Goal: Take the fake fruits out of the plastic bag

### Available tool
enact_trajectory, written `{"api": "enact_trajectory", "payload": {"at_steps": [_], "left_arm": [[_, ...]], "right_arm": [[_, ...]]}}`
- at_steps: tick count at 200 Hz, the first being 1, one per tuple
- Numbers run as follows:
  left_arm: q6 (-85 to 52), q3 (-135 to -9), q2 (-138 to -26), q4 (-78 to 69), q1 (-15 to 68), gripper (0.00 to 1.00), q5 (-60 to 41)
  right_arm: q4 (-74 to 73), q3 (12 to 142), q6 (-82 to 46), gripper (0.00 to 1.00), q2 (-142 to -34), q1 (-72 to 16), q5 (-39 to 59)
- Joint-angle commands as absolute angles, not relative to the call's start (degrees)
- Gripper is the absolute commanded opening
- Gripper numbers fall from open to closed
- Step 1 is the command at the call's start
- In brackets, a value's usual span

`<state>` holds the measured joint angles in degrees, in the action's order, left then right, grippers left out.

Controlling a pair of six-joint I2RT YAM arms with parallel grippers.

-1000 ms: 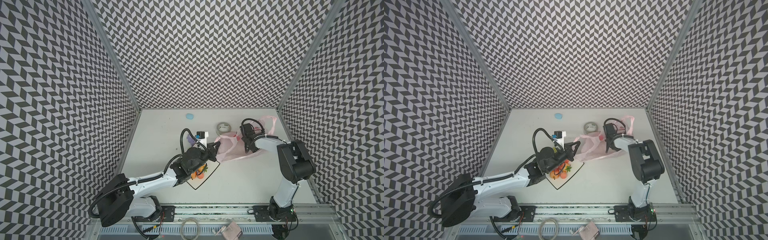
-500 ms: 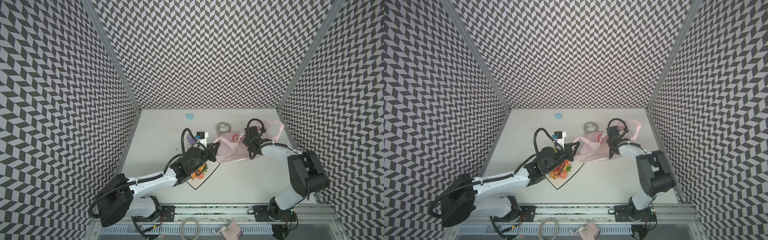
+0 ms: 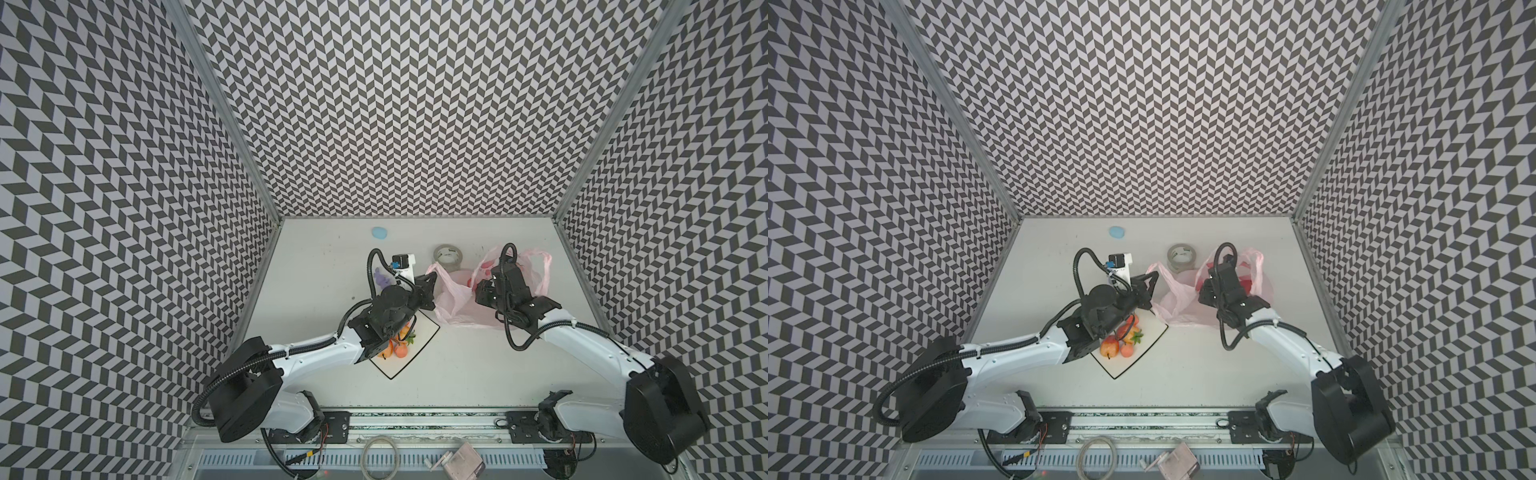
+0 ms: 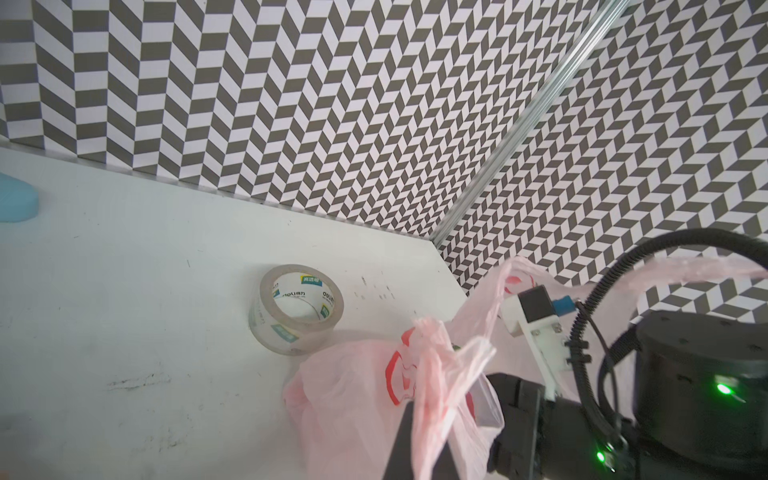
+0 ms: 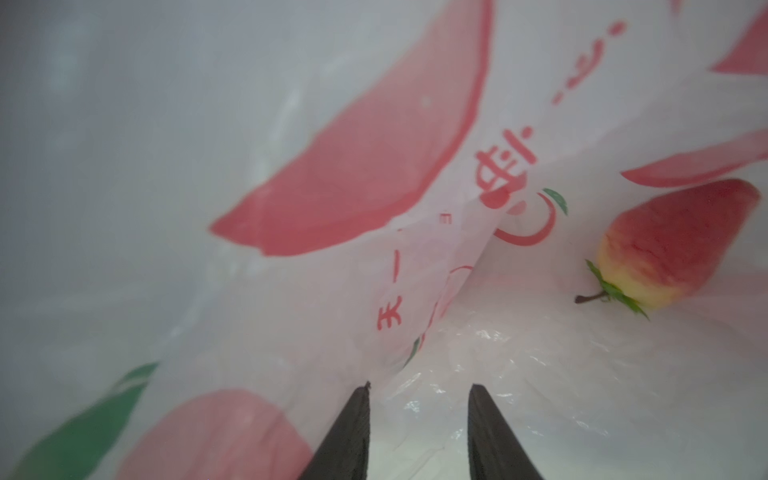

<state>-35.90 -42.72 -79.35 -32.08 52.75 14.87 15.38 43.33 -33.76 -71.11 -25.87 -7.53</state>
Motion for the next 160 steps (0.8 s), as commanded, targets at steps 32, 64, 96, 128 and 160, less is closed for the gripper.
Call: {"api": "enact_trajectory", "payload": {"at_steps": [32, 64, 96, 128, 160], "left_arm": [[-36.30, -45.26, -81.13, -33.85, 51.87, 0.00, 16.63], [-36.21, -45.75, -81.65, -33.69, 51.57, 0.00, 16.09], [-36.30, -45.79, -82.25, -33.70, 51.24, 0.00, 15.45], [-36.42, -45.88, -82.48, -33.68, 50.92, 0.00, 15.12], [-36.61, -45.79, -82.79, -34.16, 50.54, 0.00, 14.77]], "right_arm": [[20.99, 42.27, -24.36, 0.38, -62.67, -26.92, 2.91], [23.73, 42.37, -21.15, 0.38, -59.06, -26.90, 8.01], [26.37, 42.36, -18.22, 0.39, -56.09, -26.92, 13.09], [28.38, 42.69, -17.45, 0.39, -52.48, -26.94, 15.51], [30.85, 43.77, -18.76, 0.39, -48.60, -26.92, 15.47]]}}
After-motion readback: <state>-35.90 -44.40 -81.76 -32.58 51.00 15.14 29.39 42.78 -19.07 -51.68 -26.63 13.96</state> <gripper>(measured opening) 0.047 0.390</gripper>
